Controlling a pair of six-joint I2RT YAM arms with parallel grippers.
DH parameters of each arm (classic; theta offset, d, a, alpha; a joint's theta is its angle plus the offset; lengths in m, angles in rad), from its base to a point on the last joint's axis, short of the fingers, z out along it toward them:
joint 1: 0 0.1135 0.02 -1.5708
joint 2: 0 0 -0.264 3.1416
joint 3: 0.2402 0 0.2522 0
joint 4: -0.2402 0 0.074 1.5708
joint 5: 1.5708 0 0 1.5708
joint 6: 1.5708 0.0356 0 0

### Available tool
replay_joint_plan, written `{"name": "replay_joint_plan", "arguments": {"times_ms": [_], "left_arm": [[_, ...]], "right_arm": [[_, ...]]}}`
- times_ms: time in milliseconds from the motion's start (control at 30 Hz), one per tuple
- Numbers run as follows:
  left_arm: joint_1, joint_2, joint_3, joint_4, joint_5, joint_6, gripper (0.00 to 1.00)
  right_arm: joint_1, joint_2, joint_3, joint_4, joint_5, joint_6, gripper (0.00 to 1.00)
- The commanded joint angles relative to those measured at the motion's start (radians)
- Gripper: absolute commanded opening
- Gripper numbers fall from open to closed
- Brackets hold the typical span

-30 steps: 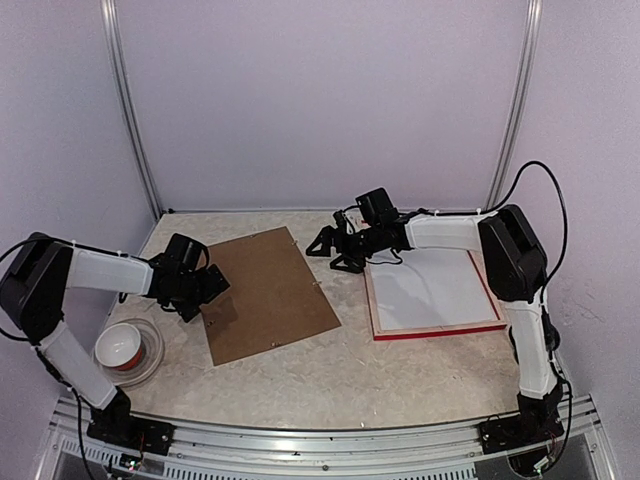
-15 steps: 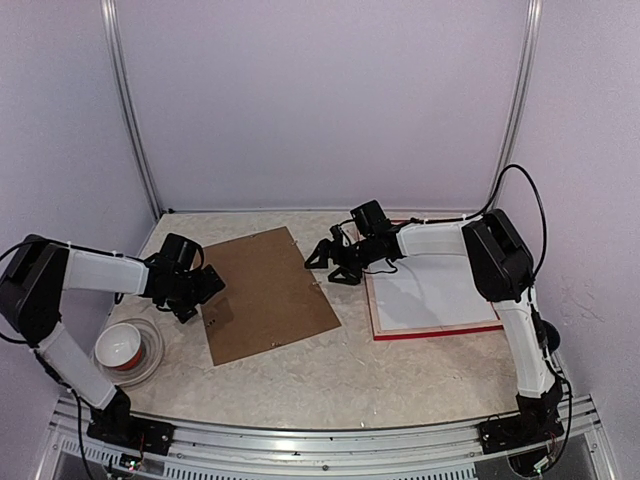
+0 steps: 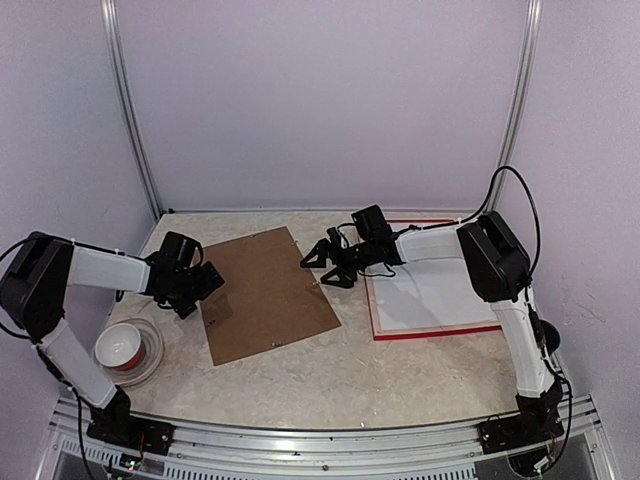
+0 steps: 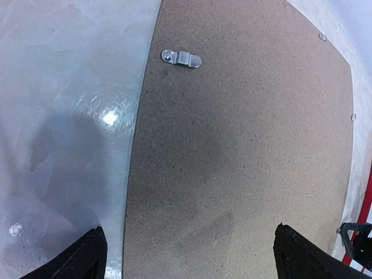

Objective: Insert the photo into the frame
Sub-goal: Move the backboard to the frame body.

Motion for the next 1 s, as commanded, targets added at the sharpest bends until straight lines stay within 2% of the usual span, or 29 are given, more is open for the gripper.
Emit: {"name": "replay_joint_plan", "arguments": {"times_ms": [0, 367, 733, 967], "left_arm": [[0.008, 0.07, -0.023, -0.053, 0.018, 0.002, 0.99], [0.003, 0.083, -0.045, -0.029, 0.032, 0.007, 0.99], [-0.005, 0.092, -0.055, -0.016, 0.048, 0.008, 0.99], [-0.008, 0.11, -0.055, -0.005, 0.059, 0.005, 0.99]], "right_arm": [[0.0, 0.007, -0.049, 0.092, -0.064, 0.061, 0.96], [-0.004, -0.035, -0.132, 0.309, -0.156, 0.202, 0.99], [-0.006, -0.097, -0.156, 0.388, -0.198, 0.257, 0.99], [-0.007, -0.107, -0.153, 0.356, -0.199, 0.239, 0.99]]}}
